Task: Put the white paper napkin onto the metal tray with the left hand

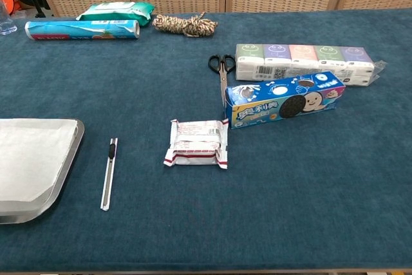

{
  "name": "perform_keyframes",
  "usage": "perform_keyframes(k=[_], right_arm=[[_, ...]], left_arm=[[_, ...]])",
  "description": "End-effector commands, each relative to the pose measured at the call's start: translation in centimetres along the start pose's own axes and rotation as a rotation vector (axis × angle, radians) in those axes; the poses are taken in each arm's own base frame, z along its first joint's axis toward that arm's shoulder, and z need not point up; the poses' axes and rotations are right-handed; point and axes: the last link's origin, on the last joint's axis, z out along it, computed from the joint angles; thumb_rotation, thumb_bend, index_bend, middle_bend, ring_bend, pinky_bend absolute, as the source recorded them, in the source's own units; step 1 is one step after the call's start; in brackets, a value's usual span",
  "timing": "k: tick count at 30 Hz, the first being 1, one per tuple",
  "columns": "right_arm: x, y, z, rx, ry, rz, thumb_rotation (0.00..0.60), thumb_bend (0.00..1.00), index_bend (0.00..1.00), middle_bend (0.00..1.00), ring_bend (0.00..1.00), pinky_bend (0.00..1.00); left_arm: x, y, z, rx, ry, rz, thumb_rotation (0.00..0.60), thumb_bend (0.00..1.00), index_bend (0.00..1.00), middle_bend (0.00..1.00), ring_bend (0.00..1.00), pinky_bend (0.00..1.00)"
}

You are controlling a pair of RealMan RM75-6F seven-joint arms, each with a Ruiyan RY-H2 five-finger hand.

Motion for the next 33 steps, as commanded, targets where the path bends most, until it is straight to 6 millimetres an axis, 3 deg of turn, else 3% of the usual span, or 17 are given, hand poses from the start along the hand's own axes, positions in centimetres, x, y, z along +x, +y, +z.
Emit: perform_keyframes(k=[1,17,33], right_arm=[[0.0,0.0,0.0,0.001,0.0,0.0,0.6,0.0,0.11,0.0,0.0,0.0],[0.3,0.3,0.0,-0.004,0.005,0.014,0.6,0.0,0.11,0.0,0.0,0.0],[0.4,0.3,-0.1,-0.002,0.009,0.02,0.6,0.0,0.11,0.0,0.0,0.0]], left_arm=[[0.2,0.7,0.6,-0.009,-0.008,-0.091,0.309,0.26,0.13,0.0,0.0,0.0],[-0.6,3.4,3.5,-0.034,-0.122,-0.152,0.303,0.21,0.13,0.0,0.0,0.0],[-1.8,3.7,3.6,0.04,-0.161,-0.134,0.304,0.19,0.13,0.0,0.0,0.0]])
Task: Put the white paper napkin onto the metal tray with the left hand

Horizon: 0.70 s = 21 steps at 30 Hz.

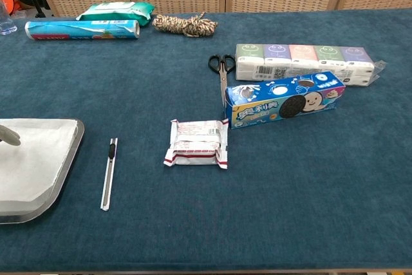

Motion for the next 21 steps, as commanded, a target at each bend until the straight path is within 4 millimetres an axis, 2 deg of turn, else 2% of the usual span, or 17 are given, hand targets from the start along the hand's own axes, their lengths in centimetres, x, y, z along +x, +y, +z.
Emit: perform_keyframes(k=[1,21], right_arm=[[0.0,0.0,0.0,0.001,0.0,0.0,0.6,0.0,0.11,0.0,0.0,0.0],[0.1,0.0,0.0,0.001,0.002,0.004,0.6,0.0,0.11,0.0,0.0,0.0]], left_arm=[[-0.3,0.1,-0.2,0.016,-0.002,-0.003,0.304,0.19,0.13,0.0,0.0,0.0],[-1.5,-0.1,-0.1,0.087,-0.029,0.009,0.305,0.18,0.13,0.0,0.0,0.0]])
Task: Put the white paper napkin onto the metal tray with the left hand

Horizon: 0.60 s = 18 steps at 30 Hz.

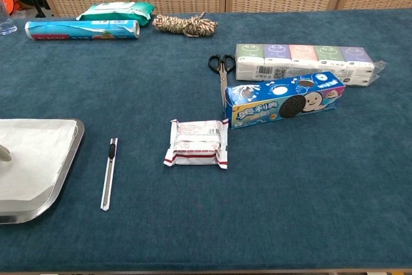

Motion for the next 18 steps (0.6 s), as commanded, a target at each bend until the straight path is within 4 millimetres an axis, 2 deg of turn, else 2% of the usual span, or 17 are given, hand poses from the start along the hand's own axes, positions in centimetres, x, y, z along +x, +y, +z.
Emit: perform_keyframes(k=[1,18], right_arm=[[0.01,0.0,-0.01,0.0,0.001,0.0,0.6,0.0,0.11,0.0,0.0,0.0],[0.13,0.06,-0.05,-0.002,0.005,0.004,0.6,0.0,0.11,0.0,0.0,0.0]], left_arm=[[-0.13,0.11,0.08,0.005,-0.001,-0.006,0.305,0.18,0.13,0.0,0.0,0.0],[-0.77,0.7,0.21,0.006,-0.019,0.006,0.304,0.17,0.13,0.0,0.0,0.0]])
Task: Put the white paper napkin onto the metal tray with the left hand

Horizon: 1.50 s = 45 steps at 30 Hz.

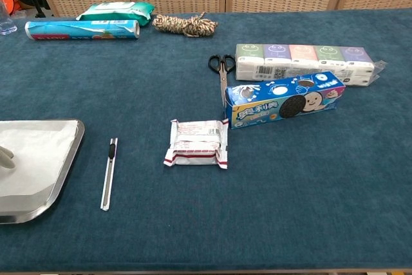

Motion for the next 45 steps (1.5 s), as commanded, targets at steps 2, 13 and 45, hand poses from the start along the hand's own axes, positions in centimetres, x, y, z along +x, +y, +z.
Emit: perform_keyframes(k=[2,13,45], right_arm=[[0.0,0.0,0.0,-0.001,0.0,0.0,0.6,0.0,0.11,0.0,0.0,0.0],[0.0,0.1,0.0,-0.001,0.001,0.003,0.6,0.0,0.11,0.0,0.0,0.0],[0.0,0.0,0.0,0.005,0.007,0.005,0.6,0.0,0.11,0.0,0.0,0.0]], left_arm=[[-0.2,0.1,0.0,-0.003,-0.008,0.003,0.304,0.17,0.13,0.0,0.0,0.0],[-0.4,0.3,-0.2,-0.004,-0.02,0.012,0.304,0.17,0.13,0.0,0.0,0.0],[3.5,2.3,-2.6,-0.088,0.23,-0.028,0.302,0.11,0.1,0.0,0.0,0.0]])
